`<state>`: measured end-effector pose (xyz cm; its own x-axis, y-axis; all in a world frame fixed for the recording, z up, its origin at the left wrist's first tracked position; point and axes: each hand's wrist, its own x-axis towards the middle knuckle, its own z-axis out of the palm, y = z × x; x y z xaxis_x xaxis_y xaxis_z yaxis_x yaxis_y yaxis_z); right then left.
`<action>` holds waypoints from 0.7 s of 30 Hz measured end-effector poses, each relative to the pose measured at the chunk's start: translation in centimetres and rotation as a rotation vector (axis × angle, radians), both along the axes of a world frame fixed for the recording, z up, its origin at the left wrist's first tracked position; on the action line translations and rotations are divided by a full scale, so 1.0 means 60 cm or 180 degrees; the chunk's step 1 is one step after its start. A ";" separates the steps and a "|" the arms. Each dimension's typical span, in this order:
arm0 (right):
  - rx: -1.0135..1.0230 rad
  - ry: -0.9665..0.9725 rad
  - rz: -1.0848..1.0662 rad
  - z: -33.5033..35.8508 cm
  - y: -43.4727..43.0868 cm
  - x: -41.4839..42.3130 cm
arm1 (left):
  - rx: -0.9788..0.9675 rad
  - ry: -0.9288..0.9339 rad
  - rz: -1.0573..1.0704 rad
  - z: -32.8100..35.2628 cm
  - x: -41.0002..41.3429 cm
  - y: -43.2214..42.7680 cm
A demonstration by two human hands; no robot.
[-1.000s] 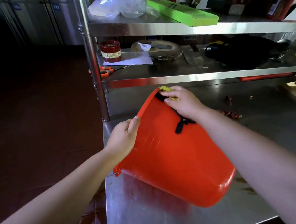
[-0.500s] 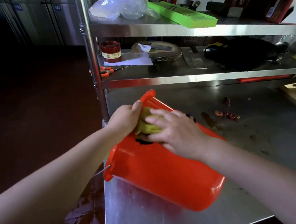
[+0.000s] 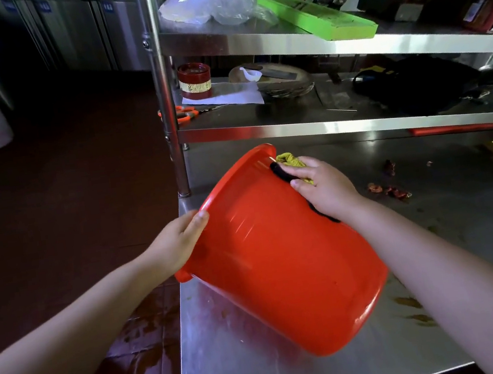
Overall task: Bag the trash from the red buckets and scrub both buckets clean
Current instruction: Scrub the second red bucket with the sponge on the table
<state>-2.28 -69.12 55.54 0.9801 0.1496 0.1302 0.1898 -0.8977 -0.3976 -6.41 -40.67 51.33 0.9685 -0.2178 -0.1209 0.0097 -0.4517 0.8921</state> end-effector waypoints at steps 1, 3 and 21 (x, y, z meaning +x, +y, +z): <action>-0.0123 -0.0101 -0.0002 0.003 0.007 -0.009 | 0.0104 -0.0065 0.0022 0.002 0.004 -0.006; -0.0472 -0.0550 0.0230 0.006 0.025 -0.040 | 0.0286 -0.0138 0.0050 0.005 0.018 -0.018; -0.0346 -0.0510 0.0012 0.013 0.056 -0.003 | 0.1144 -0.0479 0.0214 0.030 0.064 -0.087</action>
<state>-2.49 -65.77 56.29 0.9476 0.1748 0.2673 0.2462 -0.9329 -0.2628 -2.55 -45.88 53.15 0.9918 -0.1230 -0.0334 -0.0690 -0.7383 0.6709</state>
